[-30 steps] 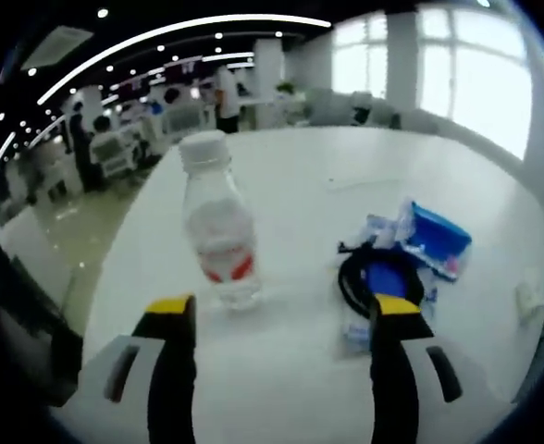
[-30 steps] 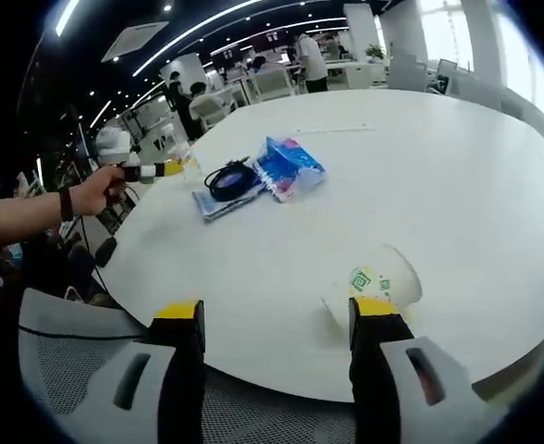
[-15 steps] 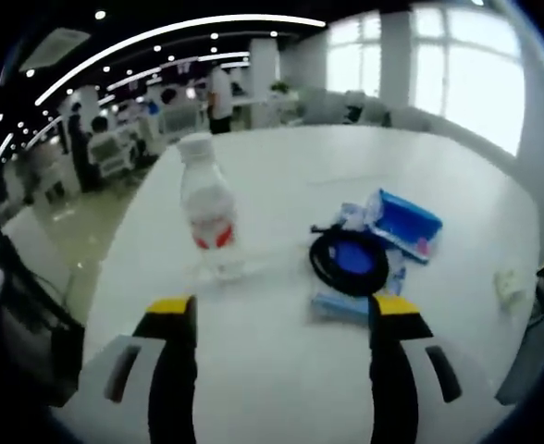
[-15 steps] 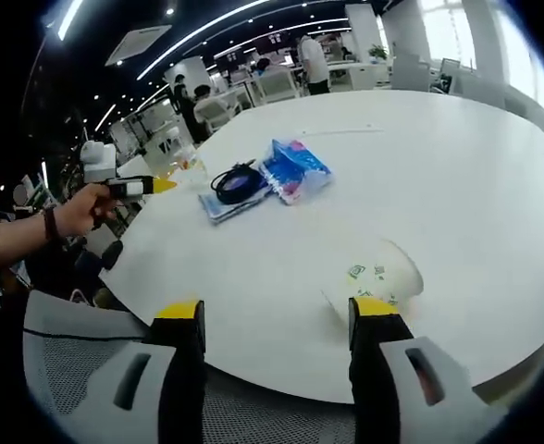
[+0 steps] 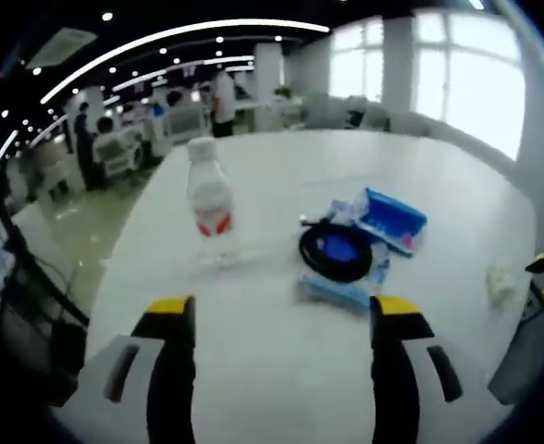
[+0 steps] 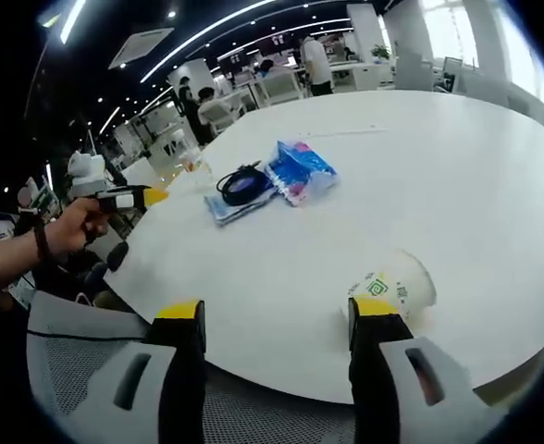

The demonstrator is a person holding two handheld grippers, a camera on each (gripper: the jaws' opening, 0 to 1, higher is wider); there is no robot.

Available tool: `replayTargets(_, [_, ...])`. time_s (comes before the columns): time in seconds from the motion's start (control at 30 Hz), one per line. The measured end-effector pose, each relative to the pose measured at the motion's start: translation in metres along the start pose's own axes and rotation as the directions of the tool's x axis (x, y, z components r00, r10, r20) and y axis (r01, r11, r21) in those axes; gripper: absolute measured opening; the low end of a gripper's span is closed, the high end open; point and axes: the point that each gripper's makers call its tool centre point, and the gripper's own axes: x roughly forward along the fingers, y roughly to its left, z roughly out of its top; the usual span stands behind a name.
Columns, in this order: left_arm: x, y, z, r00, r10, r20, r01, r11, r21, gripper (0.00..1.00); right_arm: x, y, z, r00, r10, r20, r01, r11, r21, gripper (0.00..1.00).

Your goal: Arrange the tabletop items into an orderly group along one side of the table until the central work area is clear of visible clutter.

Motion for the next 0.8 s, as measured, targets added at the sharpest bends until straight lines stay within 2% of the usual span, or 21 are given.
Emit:
replayTargets(0.2, [-0.009, 0.004, -0.001, 1.000, 0.000, 0.019, 0.001, 1.000, -0.020, 0.74, 0.001, 0.002, -0.002, 1.000, 0.008, -0.009, -0.008, 1.000, -0.004, 0.62])
replayTargets(0.43, [-0.024, -0.007, -0.008, 0.999, -0.012, 0.047, 0.014, 0.999, -0.038, 0.74, 0.002, 0.004, -0.003, 1.000, 0.016, -0.012, -0.016, 1.000, -0.006, 0.62])
replayTargets(0.8, [-0.044, -0.025, -0.021, 0.999, -0.026, 0.039, 0.028, 0.999, -0.044, 0.74, 0.002, 0.008, -0.005, 0.999, 0.033, -0.020, -0.033, 0.999, 0.002, 0.61])
